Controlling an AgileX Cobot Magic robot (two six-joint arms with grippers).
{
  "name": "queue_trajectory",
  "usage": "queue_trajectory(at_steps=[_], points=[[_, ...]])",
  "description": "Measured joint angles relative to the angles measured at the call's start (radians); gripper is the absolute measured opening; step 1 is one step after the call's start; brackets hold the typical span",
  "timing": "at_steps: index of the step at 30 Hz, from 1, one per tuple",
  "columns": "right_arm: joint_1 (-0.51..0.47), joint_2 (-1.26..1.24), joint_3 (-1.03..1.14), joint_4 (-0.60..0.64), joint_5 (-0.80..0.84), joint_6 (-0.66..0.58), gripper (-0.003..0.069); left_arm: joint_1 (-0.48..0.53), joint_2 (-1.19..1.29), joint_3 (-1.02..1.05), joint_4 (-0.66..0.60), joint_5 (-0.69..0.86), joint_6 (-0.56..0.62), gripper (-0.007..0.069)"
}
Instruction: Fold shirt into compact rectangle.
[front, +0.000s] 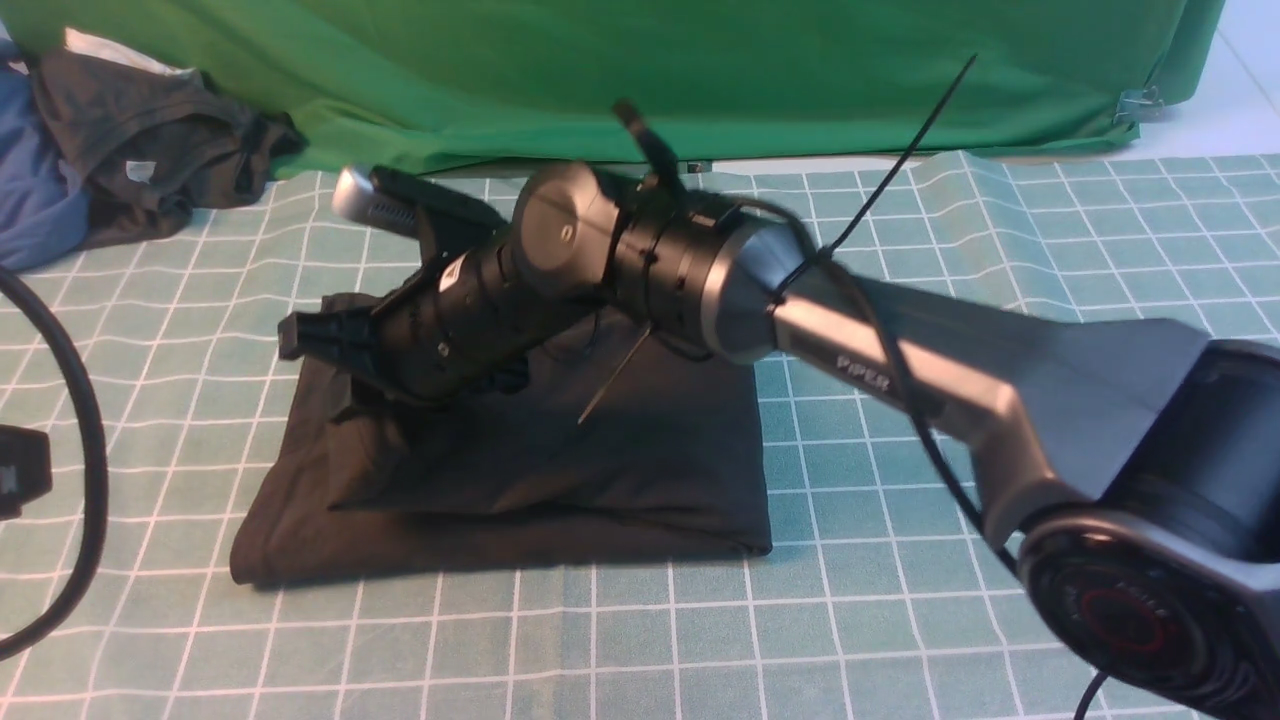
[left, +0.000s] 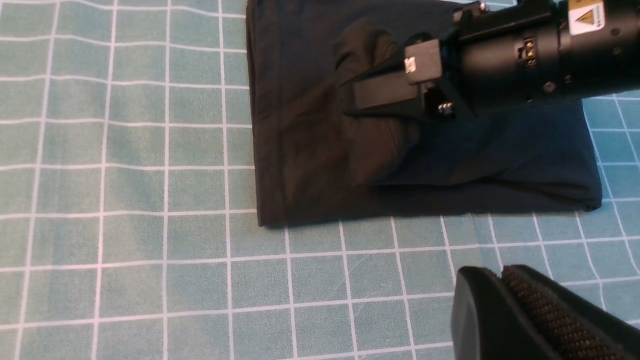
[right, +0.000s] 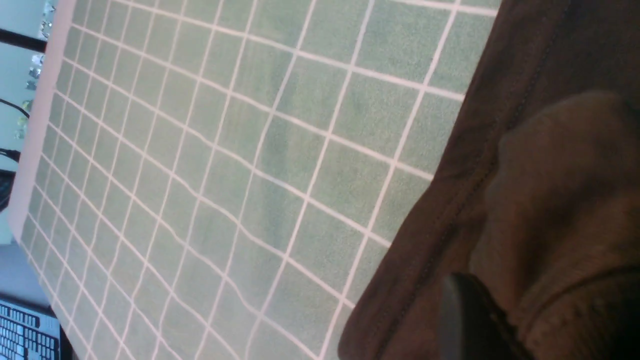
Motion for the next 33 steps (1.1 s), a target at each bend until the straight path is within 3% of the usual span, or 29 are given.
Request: queue_trajectory(at_steps=[7,11,15,17,18,19,21,27,33], points=[[0.001,0.003,-0.005,0.010,-0.022,-0.052,0.0505,0.000,0.000,0.000,0.003,0.000,0.000,0.0012],[-0.030,-0.013,-0.024,0.009,0.081,-0.169,0.0546,0.000,0.000,0.000,0.015,0.010,0.000,0.0012],[-0.103,-0.050,-0.084,-0.032,0.277,-0.234,0.0465,0.000,0.000,0.000,0.029,0.016,-0.018,0.0012],[-0.152,-0.079,-0.127,-0.102,0.401,-0.241,0.0321,0.000,0.008,0.000,0.028,0.011,-0.023,0.0012],[-0.157,-0.082,-0.131,-0.111,0.413,-0.241,0.0321,0.000,0.011,0.000,0.025,0.009,-0.023,0.0012],[-0.198,-0.108,-0.153,-0.185,0.486,-0.241,0.0168,0.000,0.029,0.000,0.004,0.003,-0.023,0.0012],[-0.229,-0.140,-0.159,-0.240,0.516,-0.241,0.0078,0.000,0.074,0.000,-0.042,-0.014,-0.014,0.0012],[-0.280,-0.284,-0.141,-0.377,0.536,-0.251,0.0029,0.000,0.315,0.000,-0.171,-0.106,0.067,0.0012],[-0.280,-0.437,0.054,-0.405,0.541,-0.315,0.0028,0.000,0.558,0.000,-0.184,-0.242,0.107,0.0012]])
